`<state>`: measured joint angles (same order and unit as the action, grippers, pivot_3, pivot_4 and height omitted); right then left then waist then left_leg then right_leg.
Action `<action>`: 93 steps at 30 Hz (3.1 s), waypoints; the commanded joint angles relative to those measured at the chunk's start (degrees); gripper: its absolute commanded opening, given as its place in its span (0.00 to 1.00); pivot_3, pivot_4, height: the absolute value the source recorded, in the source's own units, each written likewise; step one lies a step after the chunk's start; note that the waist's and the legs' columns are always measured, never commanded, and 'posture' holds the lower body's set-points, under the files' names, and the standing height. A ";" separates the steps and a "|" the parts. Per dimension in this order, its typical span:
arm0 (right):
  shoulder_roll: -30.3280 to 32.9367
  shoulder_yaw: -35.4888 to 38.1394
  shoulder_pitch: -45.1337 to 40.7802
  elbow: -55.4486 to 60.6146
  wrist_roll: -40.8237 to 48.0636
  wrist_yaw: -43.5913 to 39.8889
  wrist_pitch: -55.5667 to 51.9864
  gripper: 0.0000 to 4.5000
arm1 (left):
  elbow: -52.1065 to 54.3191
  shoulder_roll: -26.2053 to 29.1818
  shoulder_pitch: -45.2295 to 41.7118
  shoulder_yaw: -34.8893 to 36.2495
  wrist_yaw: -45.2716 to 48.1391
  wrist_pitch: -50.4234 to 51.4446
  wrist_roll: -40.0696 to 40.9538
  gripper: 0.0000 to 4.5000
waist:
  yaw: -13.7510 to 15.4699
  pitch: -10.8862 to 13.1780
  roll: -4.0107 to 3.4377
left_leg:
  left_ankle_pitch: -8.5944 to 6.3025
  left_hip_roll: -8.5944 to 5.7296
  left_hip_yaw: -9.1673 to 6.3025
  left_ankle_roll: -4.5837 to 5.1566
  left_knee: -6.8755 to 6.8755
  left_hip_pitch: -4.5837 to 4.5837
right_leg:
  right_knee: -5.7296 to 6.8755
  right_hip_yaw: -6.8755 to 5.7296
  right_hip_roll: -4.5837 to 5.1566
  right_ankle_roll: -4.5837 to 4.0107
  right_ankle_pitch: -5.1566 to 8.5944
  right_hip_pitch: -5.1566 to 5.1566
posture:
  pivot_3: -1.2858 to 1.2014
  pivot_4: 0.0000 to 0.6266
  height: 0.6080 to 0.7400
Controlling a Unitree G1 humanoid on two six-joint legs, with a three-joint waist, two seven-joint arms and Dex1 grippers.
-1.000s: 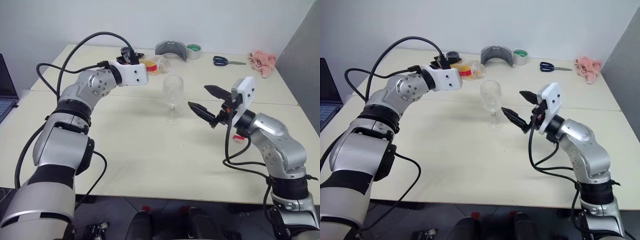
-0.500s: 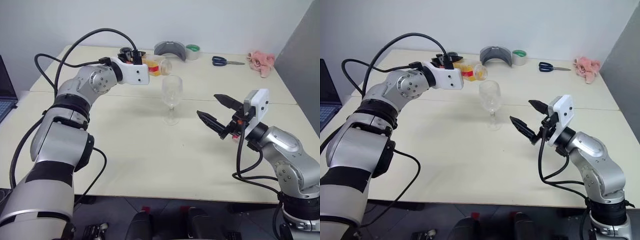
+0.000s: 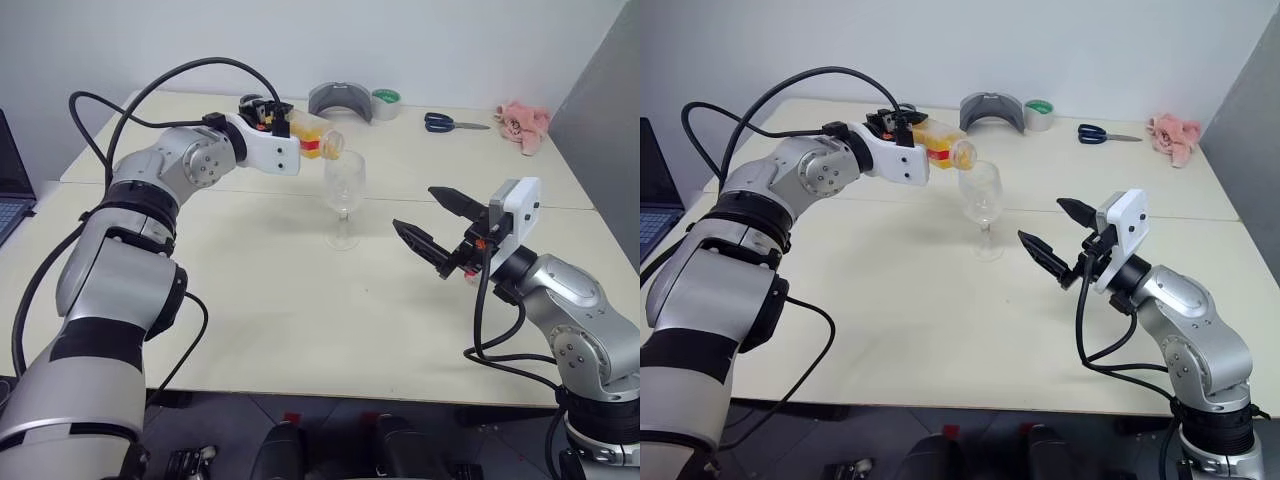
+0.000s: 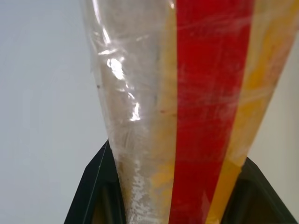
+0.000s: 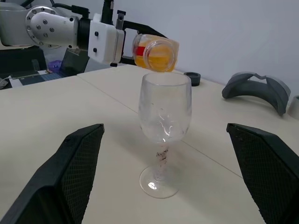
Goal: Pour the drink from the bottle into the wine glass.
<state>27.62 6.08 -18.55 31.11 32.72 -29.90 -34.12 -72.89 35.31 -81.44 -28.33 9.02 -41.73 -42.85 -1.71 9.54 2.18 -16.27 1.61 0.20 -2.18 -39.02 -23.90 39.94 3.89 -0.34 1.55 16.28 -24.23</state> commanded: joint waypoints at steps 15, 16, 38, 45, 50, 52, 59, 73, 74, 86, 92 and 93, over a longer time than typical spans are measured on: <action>1.03 0.82 0.05 0.95 0.18 -0.09 0.93 1.00 | -1.32 0.58 -6.05 -1.94 -4.16 1.35 -2.45 0.39 | 0.00 0.00 0.00 | 0.00 -0.01 0.00 0.00 -0.01 0.00 | 0.01 0.00 0.00 0.00 0.00 0.00 | 0.52 0.24 1.00; 1.07 0.85 0.05 0.96 0.23 -0.12 0.91 1.00 | -1.37 0.62 -6.24 -2.10 -4.31 1.39 -2.61 0.39 | 0.00 0.00 0.00 | 0.00 0.00 0.00 0.00 -0.01 0.00 | 0.02 0.00 0.00 0.00 0.00 0.00 | 0.52 0.24 1.00; 0.84 0.72 -0.42 -0.10 0.22 -0.11 1.24 1.00 | -2.29 1.16 -8.81 -4.99 -7.21 1.88 -6.27 0.39 | 0.00 0.00 0.00 | 0.00 -0.01 0.01 0.00 -0.02 0.01 | 0.03 0.01 0.00 0.00 0.00 0.00 | 0.52 0.24 1.00; 0.86 0.58 -0.62 -0.34 0.09 -0.06 1.21 1.00 | -2.55 1.16 -9.16 -5.47 -7.66 2.36 -7.23 0.39 | 0.00 0.00 0.00 | 0.00 -0.01 0.02 0.00 -0.03 0.01 | 0.03 0.01 0.00 0.00 0.00 0.00 | 0.52 0.24 1.00; 0.81 0.45 -0.71 -0.42 -0.01 0.08 1.18 1.00 | -2.81 0.95 -9.19 -5.34 -7.81 2.54 -7.39 0.39 | 0.01 0.00 0.00 | 0.00 -0.01 0.01 0.00 -0.04 0.01 | 0.04 0.00 0.00 0.00 0.00 0.00 | 0.52 0.24 1.00; 0.82 0.41 -0.68 -0.41 -0.03 0.12 1.18 1.00 | -2.86 0.74 -9.04 -4.81 -7.42 2.58 -6.87 0.39 | 0.00 0.00 0.00 | 0.00 -0.01 0.01 0.00 -0.04 0.01 | 0.04 0.01 0.01 0.00 0.00 0.00 | 0.52 0.24 1.00; 0.78 0.13 -0.69 -0.68 -0.30 0.19 1.22 1.00 | -2.61 -0.78 -7.87 -1.73 -4.56 1.90 -2.45 0.39 | 0.04 0.00 0.00 | 0.01 -0.02 0.01 -0.01 -0.04 0.01 | 0.04 0.00 0.01 0.00 0.00 0.01 | 0.52 0.24 1.00; 1.43 -0.57 -0.78 -0.91 -0.95 -0.97 1.60 1.00 | 0.43 -4.58 -4.80 11.35 6.80 4.26 15.02 0.39 | -0.03 -0.01 0.00 | 0.01 -0.01 0.01 0.00 -0.10 0.01 | 0.09 0.01 0.01 0.00 0.00 0.00 | 0.52 0.24 1.00; 1.49 -0.56 -0.78 -0.90 -0.97 -1.13 1.63 1.00 | 0.95 -4.74 -4.48 12.86 7.69 4.92 16.80 0.39 | -0.01 -0.01 0.00 | 0.01 -0.01 0.00 0.00 -0.11 0.01 | 0.09 0.00 0.01 0.00 0.00 0.01 | 0.52 0.24 1.00; 4.94 -0.25 1.77 2.97 1.13 -4.63 0.02 1.00 | 23.82 -11.97 17.54 33.43 8.08 30.15 41.20 0.39 | -0.10 -0.09 -0.15 | 0.00 0.13 -0.12 0.01 -0.55 0.02 | 0.43 -0.01 0.04 0.00 0.00 0.06 | 0.52 0.24 1.00; 7.05 -0.69 5.49 6.48 3.45 -8.61 0.28 1.00 | 41.52 -19.09 30.72 39.27 0.37 42.35 48.05 0.39 | 0.07 -0.08 -0.10 | 0.01 0.04 -0.21 0.06 -0.99 -0.05 | 0.84 -0.04 0.39 0.10 0.06 0.11 | 0.52 0.24 1.00; 7.25 -0.62 5.72 6.57 3.82 -8.96 0.25 1.00 | 43.12 -19.80 32.09 39.58 -0.45 43.36 48.49 0.39 | 0.08 -0.08 -0.09 | 0.02 0.02 -0.21 0.09 -1.02 -0.03 | 0.87 -0.02 0.39 0.10 0.06 0.13 | 0.52 0.24 1.00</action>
<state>34.22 4.83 -12.57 35.54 35.24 -37.84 -34.58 -35.70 15.73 -48.78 9.82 10.45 0.65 4.17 -1.63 9.46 2.09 -16.23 1.62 -0.03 -2.06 -40.05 -23.90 40.83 3.85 0.03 1.65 16.34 -24.06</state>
